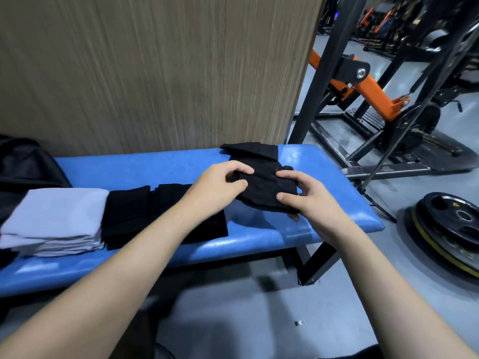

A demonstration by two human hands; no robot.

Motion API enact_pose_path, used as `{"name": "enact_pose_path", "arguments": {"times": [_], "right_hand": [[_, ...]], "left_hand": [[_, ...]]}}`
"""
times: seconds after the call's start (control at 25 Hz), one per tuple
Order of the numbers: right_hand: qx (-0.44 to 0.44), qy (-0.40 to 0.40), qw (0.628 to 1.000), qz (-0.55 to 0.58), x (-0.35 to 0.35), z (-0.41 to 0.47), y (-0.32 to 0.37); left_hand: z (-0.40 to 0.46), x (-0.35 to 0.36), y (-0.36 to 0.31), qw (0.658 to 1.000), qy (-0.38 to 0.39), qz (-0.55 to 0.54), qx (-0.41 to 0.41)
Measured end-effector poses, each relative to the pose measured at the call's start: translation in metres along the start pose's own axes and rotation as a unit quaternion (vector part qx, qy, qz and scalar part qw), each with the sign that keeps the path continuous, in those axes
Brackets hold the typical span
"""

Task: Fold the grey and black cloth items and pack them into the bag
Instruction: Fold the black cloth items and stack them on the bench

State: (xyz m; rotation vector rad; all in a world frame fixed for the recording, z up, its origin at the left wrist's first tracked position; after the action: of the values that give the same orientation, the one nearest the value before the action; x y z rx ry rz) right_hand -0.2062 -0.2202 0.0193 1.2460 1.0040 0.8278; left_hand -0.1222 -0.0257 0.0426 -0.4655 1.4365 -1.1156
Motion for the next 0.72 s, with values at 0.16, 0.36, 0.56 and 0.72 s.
{"name": "enact_pose_path", "arguments": {"times": [0.16,0.36,0.56,0.72], "right_hand": [[-0.009,0.039,0.999,0.001,0.052,-0.006,0.008],[-0.033,0.055,0.998,-0.004,0.106,-0.005,0.019],[-0.037,0.096,0.993,-0.052,0.139,0.002,0.009],[-0.083,0.090,0.972,-0.203,0.136,0.010,-0.003]], "left_hand": [[-0.018,-0.048,0.023,0.998,-0.019,0.055,-0.013],[-0.031,-0.096,0.056,0.988,-0.058,0.144,-0.006],[-0.037,-0.119,0.083,0.983,-0.032,0.178,-0.013],[-0.040,-0.121,0.091,0.985,0.011,0.171,0.003]]}}
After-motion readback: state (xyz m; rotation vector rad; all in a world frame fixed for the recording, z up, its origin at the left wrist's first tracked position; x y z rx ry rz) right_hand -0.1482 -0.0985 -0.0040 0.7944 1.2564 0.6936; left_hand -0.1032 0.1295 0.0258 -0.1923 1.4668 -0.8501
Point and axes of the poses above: each hand's wrist, its own z-axis towards the middle knuckle, its own x-axis out of the palm, y = z × x, the point moved 4 cm from there along z, towards the middle knuckle, and after that the axes turned 8 degrees about -y, right-handed, at the moved point
